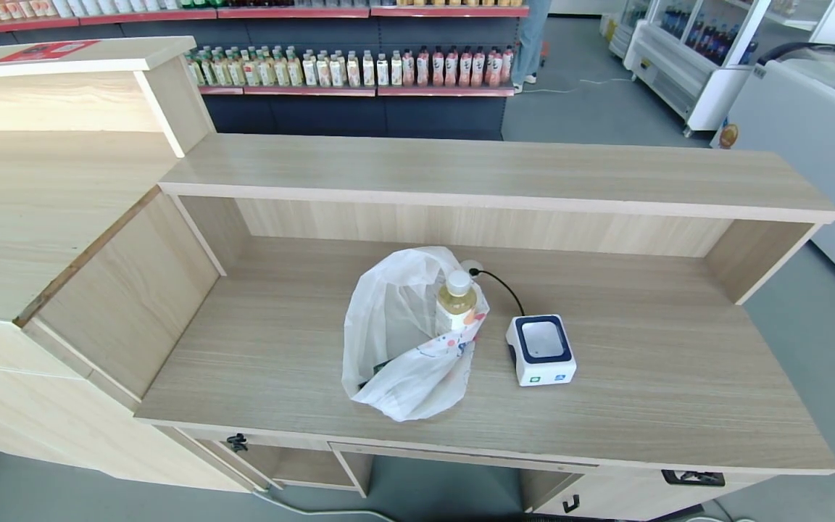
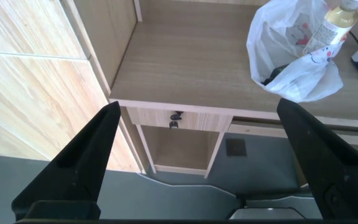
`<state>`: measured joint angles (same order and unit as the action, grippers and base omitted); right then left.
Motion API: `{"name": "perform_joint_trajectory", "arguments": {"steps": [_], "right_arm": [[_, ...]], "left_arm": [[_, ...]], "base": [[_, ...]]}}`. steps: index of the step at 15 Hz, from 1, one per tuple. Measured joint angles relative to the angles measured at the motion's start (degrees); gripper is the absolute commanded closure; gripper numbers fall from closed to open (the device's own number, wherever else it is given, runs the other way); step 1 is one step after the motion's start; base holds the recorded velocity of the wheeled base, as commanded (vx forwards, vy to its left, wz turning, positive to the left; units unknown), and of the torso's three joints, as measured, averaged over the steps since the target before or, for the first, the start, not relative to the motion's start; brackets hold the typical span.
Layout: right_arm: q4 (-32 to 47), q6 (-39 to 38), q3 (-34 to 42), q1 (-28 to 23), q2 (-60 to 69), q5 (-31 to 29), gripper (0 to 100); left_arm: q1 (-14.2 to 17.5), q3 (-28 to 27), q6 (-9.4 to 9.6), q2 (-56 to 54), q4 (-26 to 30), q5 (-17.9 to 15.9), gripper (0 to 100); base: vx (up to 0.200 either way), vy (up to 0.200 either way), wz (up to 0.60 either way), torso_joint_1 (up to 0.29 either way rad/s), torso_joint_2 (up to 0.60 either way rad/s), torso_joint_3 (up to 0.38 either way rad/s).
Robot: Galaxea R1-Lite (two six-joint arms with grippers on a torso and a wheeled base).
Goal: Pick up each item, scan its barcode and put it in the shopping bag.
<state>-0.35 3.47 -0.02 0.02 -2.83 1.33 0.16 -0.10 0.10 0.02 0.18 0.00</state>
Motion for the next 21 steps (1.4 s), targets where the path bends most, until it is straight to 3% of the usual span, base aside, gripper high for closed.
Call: {"name": "perform_joint_trajectory", "arguments": {"steps": [11,21], "right_arm": [[0.02,-0.15,0.02,-0.02,3.13,-0.1,0],[0.02,-0.15,0.02,-0.02,3.1,-0.11,0]], "left_arm": [[0.0,0.0,-0.1,0.02,0.0,0.0,0],[-0.09,0.0,0.11,0.91,-0.02,-0.07,0]], "base": [[0.0,0.0,0.0,0.0,0.0,0.0],[0.2,0.0,0.0,0.002,0.0,0.002]]}}
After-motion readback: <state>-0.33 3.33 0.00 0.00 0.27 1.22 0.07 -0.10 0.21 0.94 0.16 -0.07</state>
